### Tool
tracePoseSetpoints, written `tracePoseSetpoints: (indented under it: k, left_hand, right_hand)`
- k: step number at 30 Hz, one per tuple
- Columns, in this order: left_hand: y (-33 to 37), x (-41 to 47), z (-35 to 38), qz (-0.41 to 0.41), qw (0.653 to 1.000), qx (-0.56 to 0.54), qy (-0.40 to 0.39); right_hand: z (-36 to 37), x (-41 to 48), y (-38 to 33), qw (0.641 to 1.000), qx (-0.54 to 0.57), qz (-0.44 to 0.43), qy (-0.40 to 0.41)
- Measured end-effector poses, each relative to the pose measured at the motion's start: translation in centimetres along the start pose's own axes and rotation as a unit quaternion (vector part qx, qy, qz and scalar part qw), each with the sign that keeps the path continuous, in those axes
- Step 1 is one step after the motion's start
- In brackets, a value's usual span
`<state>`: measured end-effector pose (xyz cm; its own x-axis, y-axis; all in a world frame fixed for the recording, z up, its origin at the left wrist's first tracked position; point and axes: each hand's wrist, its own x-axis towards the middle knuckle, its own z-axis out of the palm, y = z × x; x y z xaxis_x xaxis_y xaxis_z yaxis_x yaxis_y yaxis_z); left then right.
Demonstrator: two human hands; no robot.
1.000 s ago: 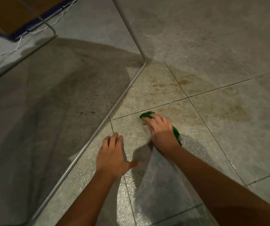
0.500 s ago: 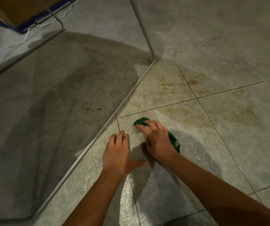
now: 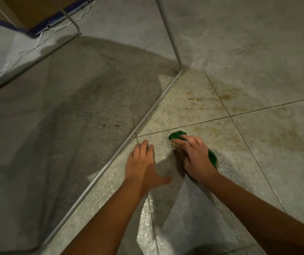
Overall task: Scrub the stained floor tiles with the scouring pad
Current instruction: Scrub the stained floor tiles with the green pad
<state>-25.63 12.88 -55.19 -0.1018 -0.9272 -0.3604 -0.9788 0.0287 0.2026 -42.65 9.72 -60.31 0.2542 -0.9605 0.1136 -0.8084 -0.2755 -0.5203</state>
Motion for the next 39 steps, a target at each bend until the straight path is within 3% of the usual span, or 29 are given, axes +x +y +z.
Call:
tracePoseSetpoints:
  k: [6, 10, 16, 23, 29, 32, 39]
  left_hand:
    - [0.5, 0.5, 0.5, -0.032, 0.999, -0.009, -0.011]
    - [0.7, 0.6, 0.1, -0.044, 0.999, 0.001, -0.027]
    - [0.8, 0.6, -0.3, -0.045, 0.998, -0.006, -0.045]
    - [0.9, 0.5, -0.3, -0.049, 0.997, 0.002, -0.052]
    - [1.0, 0.4, -0.5, -0.056, 0.997, 0.007, -0.061]
    - [1.1, 0.4, -0.7, -0.056, 0.996, 0.011, -0.065]
    - [1.1, 0.4, -0.7, -0.06, 0.996, 0.011, -0.072]
  right_hand:
    - [1.2, 3.1, -1.8, 0.996, -0.006, -0.092, -0.014]
    - [0.9, 5.5, -0.8, 0.998, -0.008, -0.055, 0.031]
    - [-0.9, 3.5, 1.9, 0.998, -0.036, -0.037, 0.02]
    - [1.5, 4.6, -1.6, 0.99, 0.011, -0.138, -0.029]
    - [1.5, 8.6, -0.9, 0.998, -0.01, -0.054, -0.022]
    - [0.3, 7.4, 0.6, 0.998, -0.021, -0.061, -0.004]
    - [-2.1, 0.7, 1.9, 0.988, -0.056, -0.124, -0.072]
